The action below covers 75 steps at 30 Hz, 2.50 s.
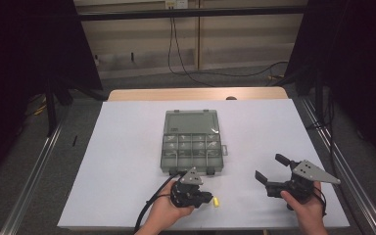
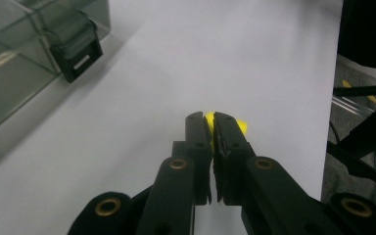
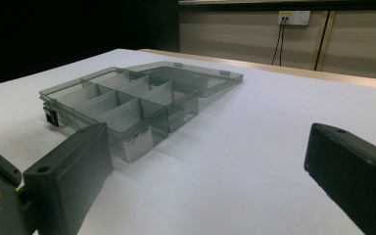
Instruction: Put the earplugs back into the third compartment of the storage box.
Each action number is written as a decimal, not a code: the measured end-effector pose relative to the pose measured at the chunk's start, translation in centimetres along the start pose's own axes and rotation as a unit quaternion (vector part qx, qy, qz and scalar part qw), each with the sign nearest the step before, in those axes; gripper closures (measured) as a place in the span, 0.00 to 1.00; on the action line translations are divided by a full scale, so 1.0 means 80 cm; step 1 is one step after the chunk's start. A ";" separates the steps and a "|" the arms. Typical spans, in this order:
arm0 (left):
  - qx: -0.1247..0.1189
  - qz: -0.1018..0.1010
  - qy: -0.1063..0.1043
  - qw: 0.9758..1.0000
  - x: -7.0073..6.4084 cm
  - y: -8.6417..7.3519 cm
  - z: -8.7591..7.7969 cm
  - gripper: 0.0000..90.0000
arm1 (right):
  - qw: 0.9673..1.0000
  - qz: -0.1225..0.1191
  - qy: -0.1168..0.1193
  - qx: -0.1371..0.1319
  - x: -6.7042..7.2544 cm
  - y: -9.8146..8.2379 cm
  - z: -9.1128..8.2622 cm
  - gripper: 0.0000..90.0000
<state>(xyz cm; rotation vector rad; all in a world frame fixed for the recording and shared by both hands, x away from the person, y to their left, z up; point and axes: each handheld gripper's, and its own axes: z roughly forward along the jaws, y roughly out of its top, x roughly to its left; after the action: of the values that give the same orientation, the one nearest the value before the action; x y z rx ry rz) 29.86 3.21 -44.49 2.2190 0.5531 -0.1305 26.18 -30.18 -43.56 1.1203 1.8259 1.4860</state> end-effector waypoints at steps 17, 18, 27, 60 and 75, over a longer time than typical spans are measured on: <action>-0.021 -0.027 0.014 0.999 0.025 0.017 -0.019 0.96 | 1.000 -0.001 0.001 -0.002 0.001 0.000 -0.001 0.04; -0.020 -0.026 0.015 0.999 0.026 0.018 -0.021 0.96 | 1.000 -0.001 0.001 -0.002 0.001 0.000 -0.001 0.04; -0.024 -0.037 0.026 0.999 0.038 0.034 -0.036 0.96 | 1.000 -0.002 0.001 -0.002 0.001 0.000 -0.001 0.04; -0.036 -0.056 0.058 0.996 0.079 0.081 -0.050 0.95 | 1.000 -0.001 0.003 -0.001 0.001 0.000 -0.001 0.04; -0.039 -0.061 0.084 0.994 0.097 0.098 -0.045 0.95 | 1.000 -0.002 0.004 -0.002 0.001 0.000 -0.001 0.04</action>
<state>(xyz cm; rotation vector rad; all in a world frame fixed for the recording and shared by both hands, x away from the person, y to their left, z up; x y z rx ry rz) 39.87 4.21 -38.73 2.1322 0.7743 0.0157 26.08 -30.15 -43.53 1.1102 1.8294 1.4938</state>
